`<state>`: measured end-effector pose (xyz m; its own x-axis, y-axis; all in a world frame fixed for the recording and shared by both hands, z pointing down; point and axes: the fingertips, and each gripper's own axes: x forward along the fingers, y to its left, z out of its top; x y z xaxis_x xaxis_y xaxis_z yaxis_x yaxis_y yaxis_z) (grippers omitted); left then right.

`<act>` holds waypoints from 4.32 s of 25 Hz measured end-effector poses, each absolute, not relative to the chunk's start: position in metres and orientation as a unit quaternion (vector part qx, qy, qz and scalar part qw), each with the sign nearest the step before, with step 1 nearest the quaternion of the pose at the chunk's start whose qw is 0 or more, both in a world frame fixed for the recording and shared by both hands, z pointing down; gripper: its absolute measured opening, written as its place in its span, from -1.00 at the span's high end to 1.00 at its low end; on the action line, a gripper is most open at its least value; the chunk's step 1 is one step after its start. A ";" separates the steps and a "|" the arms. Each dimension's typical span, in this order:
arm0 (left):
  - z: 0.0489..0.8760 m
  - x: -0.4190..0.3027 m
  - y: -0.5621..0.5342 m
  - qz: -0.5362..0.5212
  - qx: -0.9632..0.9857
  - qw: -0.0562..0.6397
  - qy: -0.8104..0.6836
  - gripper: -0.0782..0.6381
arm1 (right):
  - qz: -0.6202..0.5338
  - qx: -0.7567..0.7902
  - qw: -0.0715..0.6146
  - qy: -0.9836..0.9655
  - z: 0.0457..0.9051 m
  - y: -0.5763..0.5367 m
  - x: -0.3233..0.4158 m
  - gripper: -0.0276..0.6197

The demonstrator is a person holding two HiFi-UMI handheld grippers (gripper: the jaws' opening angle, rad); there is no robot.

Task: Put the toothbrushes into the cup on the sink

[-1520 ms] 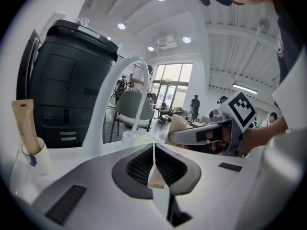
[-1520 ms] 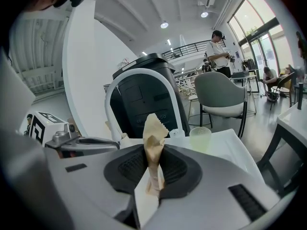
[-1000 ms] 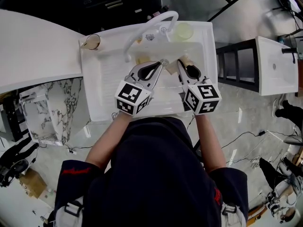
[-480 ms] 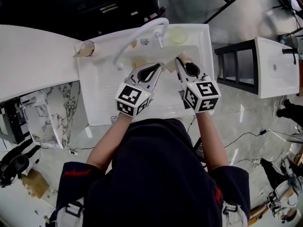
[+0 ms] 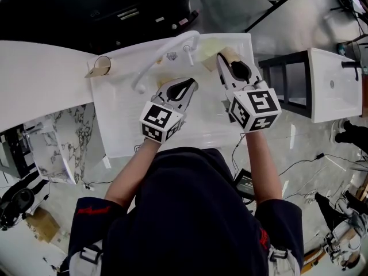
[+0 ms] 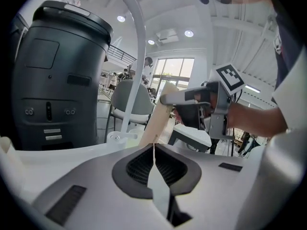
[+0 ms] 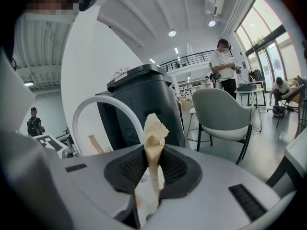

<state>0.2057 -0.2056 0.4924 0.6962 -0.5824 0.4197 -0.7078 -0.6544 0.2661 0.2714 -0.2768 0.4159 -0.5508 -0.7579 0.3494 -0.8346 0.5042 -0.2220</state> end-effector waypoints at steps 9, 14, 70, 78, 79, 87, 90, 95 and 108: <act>0.496 0.204 -0.208 0.152 0.893 0.216 -0.363 0.72 | 0.151 0.471 0.079 -0.866 0.381 -0.302 0.278 0.66; 0.498 0.202 -0.210 0.156 0.891 0.218 -0.365 0.72 | 0.141 0.472 0.082 -0.867 0.379 -0.311 0.277 0.66; 0.486 0.181 -0.175 0.156 0.883 0.222 -0.382 0.72 | 0.210 0.432 0.139 -0.866 0.464 -0.272 0.256 0.37; 0.471 0.162 -0.149 0.148 0.887 0.213 -0.382 0.72 | 0.221 0.432 0.135 -0.864 0.455 -0.236 0.240 0.37; 0.469 0.159 -0.146 0.148 0.887 0.212 -0.382 0.72 | 0.221 0.434 0.135 -0.863 0.454 -0.232 0.239 0.37; 0.449 0.138 -0.127 0.130 0.892 0.193 -0.388 0.72 | 0.206 0.431 0.124 -0.870 0.438 -0.201 0.215 0.45; 0.443 0.127 -0.119 0.124 0.891 0.187 -0.395 0.72 | 0.196 0.429 0.123 -0.873 0.432 -0.188 0.204 0.58; 0.435 0.105 -0.103 0.116 0.889 0.177 -0.406 0.72 | 0.166 0.426 0.134 -0.879 0.422 -0.164 0.178 0.71; 0.414 0.060 -0.050 0.099 0.888 0.155 -0.421 0.72 | 0.159 0.413 0.122 -0.889 0.402 -0.096 0.120 0.76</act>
